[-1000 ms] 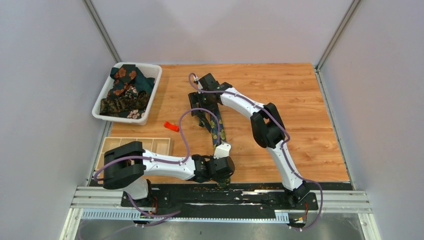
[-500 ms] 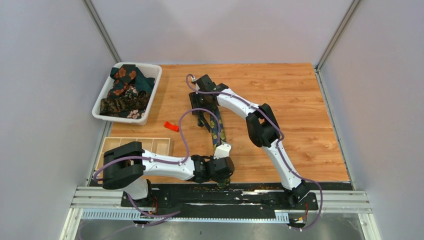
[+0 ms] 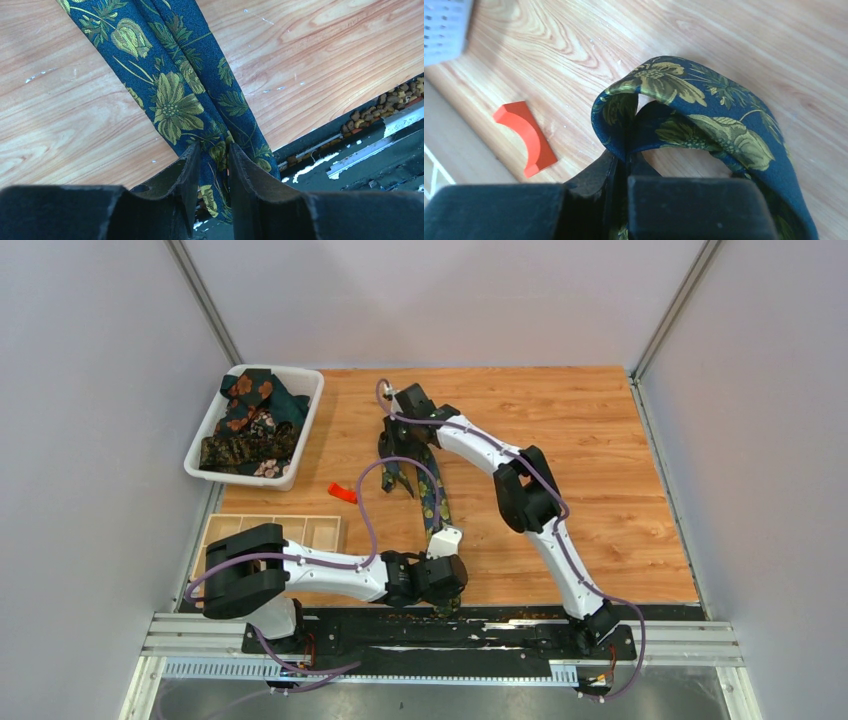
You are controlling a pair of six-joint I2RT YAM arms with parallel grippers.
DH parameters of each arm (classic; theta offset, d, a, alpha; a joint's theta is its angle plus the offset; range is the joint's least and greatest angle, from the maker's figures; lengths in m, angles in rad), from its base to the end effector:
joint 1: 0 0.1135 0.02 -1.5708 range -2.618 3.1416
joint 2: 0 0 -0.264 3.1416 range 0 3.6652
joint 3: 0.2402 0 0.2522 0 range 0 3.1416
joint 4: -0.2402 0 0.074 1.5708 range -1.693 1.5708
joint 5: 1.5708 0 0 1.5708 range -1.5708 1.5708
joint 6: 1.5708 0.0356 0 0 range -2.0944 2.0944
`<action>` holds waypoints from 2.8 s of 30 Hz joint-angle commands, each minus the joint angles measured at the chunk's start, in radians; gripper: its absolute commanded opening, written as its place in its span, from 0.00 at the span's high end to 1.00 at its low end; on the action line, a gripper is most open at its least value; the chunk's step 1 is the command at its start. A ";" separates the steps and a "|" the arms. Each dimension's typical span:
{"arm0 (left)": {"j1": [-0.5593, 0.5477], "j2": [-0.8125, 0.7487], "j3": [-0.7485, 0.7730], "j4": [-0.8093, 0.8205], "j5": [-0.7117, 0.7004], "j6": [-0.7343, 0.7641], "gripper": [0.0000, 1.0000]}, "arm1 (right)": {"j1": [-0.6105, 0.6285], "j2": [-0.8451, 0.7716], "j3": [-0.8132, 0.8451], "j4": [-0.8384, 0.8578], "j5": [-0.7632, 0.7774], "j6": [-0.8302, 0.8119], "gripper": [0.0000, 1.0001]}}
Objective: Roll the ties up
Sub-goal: Flatten out the tie at the center of the board.
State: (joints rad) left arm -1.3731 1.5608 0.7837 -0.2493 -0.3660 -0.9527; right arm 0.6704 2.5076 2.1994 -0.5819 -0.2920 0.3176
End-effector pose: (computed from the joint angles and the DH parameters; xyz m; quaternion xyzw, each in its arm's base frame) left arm 0.0694 -0.2815 0.1568 0.1498 0.9365 -0.1731 0.2658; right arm 0.4264 0.3512 0.1687 -0.2115 0.9096 0.2773 0.2258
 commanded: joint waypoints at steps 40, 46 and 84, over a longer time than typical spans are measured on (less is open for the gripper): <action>0.098 0.173 0.228 -0.396 -0.215 0.260 0.52 | -0.770 -0.239 -0.414 0.532 -0.326 0.557 0.33; 0.086 0.114 0.238 -0.411 -0.172 0.260 0.30 | -0.773 -0.401 -0.474 0.419 -0.192 0.484 0.23; 0.081 0.166 0.184 -0.373 -0.162 0.038 0.52 | -0.405 -0.263 -0.399 -0.191 0.207 -0.073 0.48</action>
State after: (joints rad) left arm -1.2896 1.6928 0.9882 -0.5644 -0.4301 -0.8970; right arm 0.3210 2.2486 1.8057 -0.7322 -0.1600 0.2474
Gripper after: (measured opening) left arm 0.501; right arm 0.519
